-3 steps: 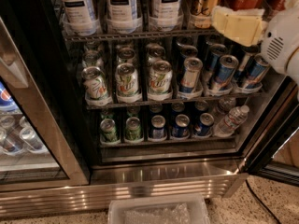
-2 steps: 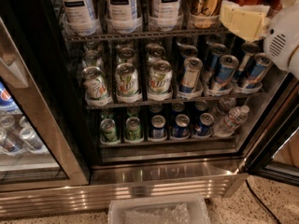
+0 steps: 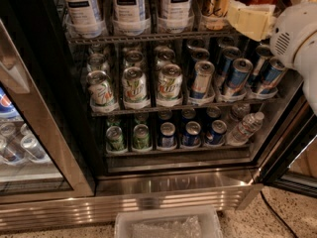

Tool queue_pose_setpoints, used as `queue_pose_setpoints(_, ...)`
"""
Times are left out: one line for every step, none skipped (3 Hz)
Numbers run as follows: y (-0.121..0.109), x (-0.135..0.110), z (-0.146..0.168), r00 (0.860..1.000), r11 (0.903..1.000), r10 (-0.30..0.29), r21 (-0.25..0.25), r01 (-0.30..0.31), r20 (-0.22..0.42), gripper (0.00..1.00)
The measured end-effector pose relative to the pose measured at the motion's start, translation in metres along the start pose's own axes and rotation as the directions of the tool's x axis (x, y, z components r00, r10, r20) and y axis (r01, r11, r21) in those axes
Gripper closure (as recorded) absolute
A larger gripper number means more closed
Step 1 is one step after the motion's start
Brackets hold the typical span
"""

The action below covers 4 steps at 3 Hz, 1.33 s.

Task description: Pick coke can from top shelf of fridge

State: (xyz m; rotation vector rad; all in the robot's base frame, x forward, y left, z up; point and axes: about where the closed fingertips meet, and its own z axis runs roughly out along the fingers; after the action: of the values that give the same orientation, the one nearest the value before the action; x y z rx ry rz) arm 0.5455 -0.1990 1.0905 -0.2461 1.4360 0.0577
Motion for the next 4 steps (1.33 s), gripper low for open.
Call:
queue_pose_setpoints(-0.009, 0.002, 0.010, 1.000, 0.9994, -0.011, 0.033, 0.011, 0.009, 0.22)
queue_pose_setpoints(-0.016, 0.009, 0.018, 1.000, 0.9966, 0.019, 0.080, -0.020, 0.014, 0.24)
queue_pose_setpoints(-0.015, 0.017, 0.024, 1.000, 0.9929, -0.008, 0.118, 0.005, 0.025, 0.24)
queue_pose_setpoints(-0.014, 0.022, 0.030, 0.998, 0.9878, -0.056, 0.148, 0.050, 0.037, 0.27)
